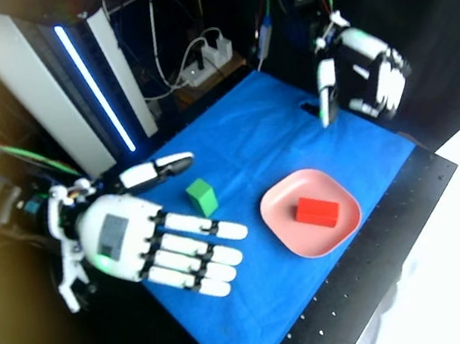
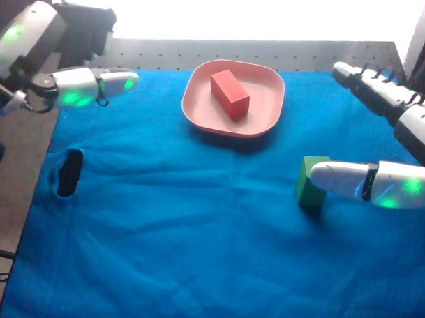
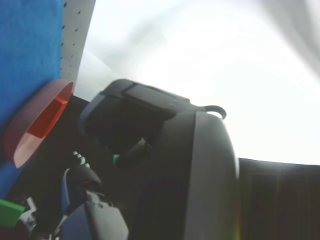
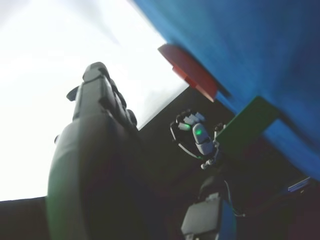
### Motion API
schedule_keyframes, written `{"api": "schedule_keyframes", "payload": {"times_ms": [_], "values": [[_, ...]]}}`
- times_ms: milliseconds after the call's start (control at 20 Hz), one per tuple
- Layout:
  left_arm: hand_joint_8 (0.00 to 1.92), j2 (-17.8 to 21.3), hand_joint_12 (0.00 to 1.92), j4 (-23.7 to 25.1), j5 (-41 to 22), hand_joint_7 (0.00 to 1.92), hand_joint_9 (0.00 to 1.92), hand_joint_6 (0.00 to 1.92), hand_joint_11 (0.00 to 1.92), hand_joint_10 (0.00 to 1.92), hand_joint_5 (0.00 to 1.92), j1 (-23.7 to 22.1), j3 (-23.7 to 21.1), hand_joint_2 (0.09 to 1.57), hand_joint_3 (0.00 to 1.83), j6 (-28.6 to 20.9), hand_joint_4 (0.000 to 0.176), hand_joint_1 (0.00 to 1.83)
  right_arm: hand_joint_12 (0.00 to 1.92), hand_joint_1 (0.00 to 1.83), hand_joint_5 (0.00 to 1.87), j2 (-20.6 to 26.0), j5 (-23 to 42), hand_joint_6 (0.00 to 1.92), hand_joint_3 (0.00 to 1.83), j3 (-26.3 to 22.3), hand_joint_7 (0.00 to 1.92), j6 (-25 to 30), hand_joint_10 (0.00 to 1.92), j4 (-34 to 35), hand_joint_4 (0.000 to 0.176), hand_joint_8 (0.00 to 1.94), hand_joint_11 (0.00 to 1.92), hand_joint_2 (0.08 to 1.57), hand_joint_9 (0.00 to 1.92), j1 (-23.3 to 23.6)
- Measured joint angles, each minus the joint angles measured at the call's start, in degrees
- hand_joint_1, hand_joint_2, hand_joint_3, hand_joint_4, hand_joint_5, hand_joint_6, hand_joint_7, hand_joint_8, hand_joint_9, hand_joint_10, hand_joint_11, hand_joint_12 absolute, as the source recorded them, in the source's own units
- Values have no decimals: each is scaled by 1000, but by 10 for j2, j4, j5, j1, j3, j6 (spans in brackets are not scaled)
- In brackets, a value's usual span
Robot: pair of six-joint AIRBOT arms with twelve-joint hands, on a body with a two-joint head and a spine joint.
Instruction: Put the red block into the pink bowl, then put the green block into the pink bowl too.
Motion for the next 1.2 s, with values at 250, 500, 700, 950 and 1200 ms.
{"api": "schedule_keyframes", "payload": {"times_ms": [250, 500, 700, 950, 1200], "values": [[1921, -1, 1921, -18, -4, 792, 797, 1921, 886, 1921, 795, 20, -3, 899, 0, 1, 176, 1030, 58, 410, 42, 0, 1, 5, 0, -8, 88, 0, 9, -1, 41, 6, 122, 662, 84, -10], [1921, -2, 1921, -25, -11, 830, 838, 1921, 921, 1921, 801, 34, -11, 878, 0, 1, 176, 981, 457, 619, 235, -10, 2, 5, 0, -6, 279, 0, 1, -3, 27, 4, 228, 661, 334, -17], [1921, -2, 1921, -37, -20, 801, 778, 1921, 809, 1921, 781, 43, -19, 892, 1, 2, 176, 919, 620, 690, 284, -13, 2, 0, 1, -1, 333, 0, 0, 8, 26, 0, 276, 700, 410, -25], [1921, 0, 1921, -35, -43, 853, 881, 1921, 887, 1921, 826, 55, -32, 880, 0, 2, 176, 922, 634, 824, 400, -22, -7, 12, 4, 9, 394, 0, 15, 10, 10, 13, 261, 729, 428, -27], [1921, 4, 1921, -44, -56, 890, 875, 1921, 901, 1921, 886, 63, -37, 877, 0, 3, 176, 962, 827, 909, 633, -28, 1, 2, 0, 16, 613, 0, 14, 9, 0, 3, 352, 749, 603, -27]]}}
